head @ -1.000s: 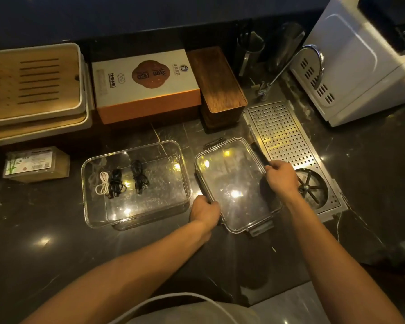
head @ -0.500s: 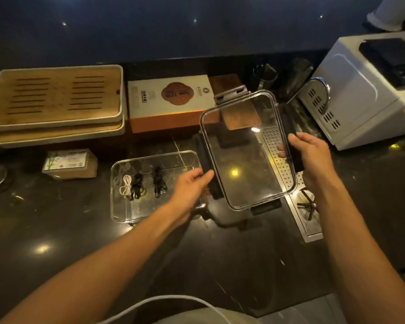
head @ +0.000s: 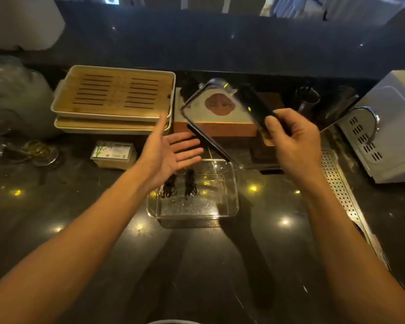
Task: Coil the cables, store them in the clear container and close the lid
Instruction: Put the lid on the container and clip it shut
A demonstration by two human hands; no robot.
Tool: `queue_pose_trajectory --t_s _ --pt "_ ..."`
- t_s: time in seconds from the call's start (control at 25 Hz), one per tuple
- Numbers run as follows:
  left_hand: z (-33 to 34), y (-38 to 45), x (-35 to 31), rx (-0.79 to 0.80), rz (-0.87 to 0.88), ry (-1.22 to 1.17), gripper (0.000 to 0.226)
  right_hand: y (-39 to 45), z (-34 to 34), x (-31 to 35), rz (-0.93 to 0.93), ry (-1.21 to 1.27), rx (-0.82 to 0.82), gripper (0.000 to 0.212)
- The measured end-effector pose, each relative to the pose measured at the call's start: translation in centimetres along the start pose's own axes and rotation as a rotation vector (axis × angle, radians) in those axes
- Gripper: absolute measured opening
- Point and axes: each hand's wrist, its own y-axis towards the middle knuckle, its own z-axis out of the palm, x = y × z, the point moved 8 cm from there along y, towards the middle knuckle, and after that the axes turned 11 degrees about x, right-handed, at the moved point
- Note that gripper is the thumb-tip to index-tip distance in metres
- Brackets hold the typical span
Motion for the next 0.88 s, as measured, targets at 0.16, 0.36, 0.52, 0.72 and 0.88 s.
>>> queue_pose_trajectory --t_s 0.16,0.36,0.52,0.72,0.88 --pt "-0.5 -1.7 -1.9 0.051 -0.013 -0.204 0.083 -1.6 5.2 4.3 -0.383 -0.408 0.160 0.022" --pt "-3.3 -2.9 -1.5 -0.047 0.041 -0.226 0.049 -3.8 9.6 3.6 -0.460 -0.523 0.341 0.024" --pt "-5.2 -3.2 0.2 -0.071 0.029 -0.105 0.043 -5.5 11.5 1.8 -0.367 -0.498 0.469 0.034" --pt "-7.5 -3.8 1.7 -0.090 0.045 -0.037 0.039 -5.3 9.5 -3.6 0.123 -0.250 0.219 0.054" --pt "-8.9 -4.2 2.8 -0.084 0.005 0.013 0.042 -6.5 9.6 -10.0 0.683 0.055 0.160 0.077"
